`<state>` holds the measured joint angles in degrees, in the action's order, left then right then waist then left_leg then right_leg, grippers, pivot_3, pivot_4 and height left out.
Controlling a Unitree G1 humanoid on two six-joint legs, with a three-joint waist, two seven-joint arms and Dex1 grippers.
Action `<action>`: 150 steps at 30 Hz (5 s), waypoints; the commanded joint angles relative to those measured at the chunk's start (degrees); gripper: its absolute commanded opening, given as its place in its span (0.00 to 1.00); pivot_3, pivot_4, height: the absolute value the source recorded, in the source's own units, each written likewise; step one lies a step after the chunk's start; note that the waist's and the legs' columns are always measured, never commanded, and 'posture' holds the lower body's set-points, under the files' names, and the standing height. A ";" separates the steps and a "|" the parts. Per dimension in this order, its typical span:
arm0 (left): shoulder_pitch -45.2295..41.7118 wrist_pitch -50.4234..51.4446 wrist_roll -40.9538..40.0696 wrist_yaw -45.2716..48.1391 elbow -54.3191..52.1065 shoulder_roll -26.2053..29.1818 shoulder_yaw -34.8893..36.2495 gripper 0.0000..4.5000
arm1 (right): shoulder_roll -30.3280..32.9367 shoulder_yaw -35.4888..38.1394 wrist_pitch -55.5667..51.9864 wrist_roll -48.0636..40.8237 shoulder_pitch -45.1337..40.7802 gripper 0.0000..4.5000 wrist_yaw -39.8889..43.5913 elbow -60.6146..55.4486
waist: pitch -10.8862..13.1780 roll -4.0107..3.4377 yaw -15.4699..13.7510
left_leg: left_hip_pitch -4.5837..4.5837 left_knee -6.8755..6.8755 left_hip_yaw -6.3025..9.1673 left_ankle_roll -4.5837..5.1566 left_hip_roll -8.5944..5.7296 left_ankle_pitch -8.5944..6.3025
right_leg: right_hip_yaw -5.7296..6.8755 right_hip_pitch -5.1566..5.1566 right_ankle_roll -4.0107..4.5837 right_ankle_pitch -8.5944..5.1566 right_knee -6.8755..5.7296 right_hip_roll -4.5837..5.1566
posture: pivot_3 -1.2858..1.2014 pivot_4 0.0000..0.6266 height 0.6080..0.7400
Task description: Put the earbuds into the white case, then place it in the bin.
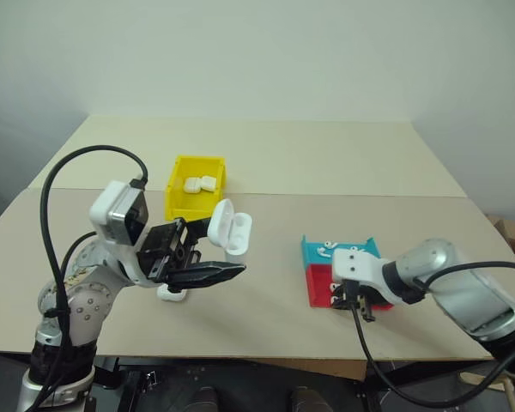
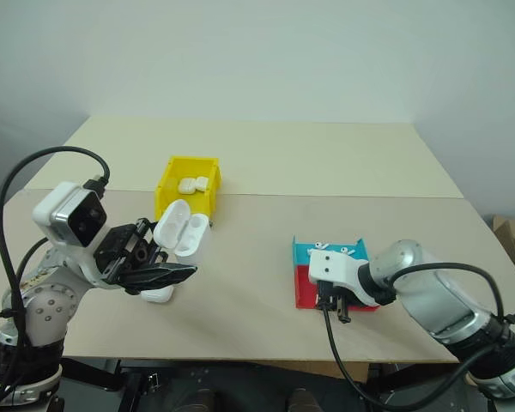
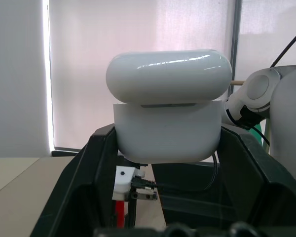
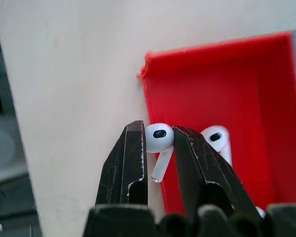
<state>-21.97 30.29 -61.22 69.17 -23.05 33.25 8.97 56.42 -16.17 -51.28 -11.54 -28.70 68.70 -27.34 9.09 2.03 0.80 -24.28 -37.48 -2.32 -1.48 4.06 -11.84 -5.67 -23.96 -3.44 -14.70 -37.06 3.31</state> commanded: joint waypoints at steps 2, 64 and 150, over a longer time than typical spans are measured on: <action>-1.39 -0.21 -1.51 0.06 -0.36 -0.35 0.89 0.61 | -7.81 21.16 2.37 -14.96 3.14 0.13 -1.75 -6.42 | 0.00 0.01 -0.01 | 0.00 0.00 0.06 0.00 0.00 0.00 | 0.07 0.04 0.00 0.00 0.02 -0.01 | 0.52 0.24 1.00; -12.58 -0.85 9.90 -0.39 10.68 -8.64 -6.35 0.61 | -31.08 24.26 11.05 -52.68 -6.30 0.13 -30.67 1.27 | -0.01 -0.03 0.34 | 0.03 -0.02 0.32 0.04 0.00 -0.03 | 0.29 0.31 0.00 -0.03 0.10 -0.02 | 0.52 0.24 1.00; -4.31 -5.16 11.98 -4.55 3.73 -7.21 -3.68 0.61 | -16.14 -15.28 25.87 20.04 -29.41 0.36 4.41 49.42 | 0.05 -0.13 0.39 | -0.17 0.06 0.19 0.04 -0.02 -0.02 | 0.21 -0.09 0.03 -0.04 0.05 0.00 | 0.52 0.24 1.00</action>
<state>-26.24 26.07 -48.42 64.80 -17.10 25.56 4.05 40.28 -32.67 -25.89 7.66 -57.47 73.52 22.10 9.14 1.90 1.19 -24.45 -37.42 -2.13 -1.44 4.04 -11.87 -5.46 -24.05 -3.41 -14.75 -37.01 3.32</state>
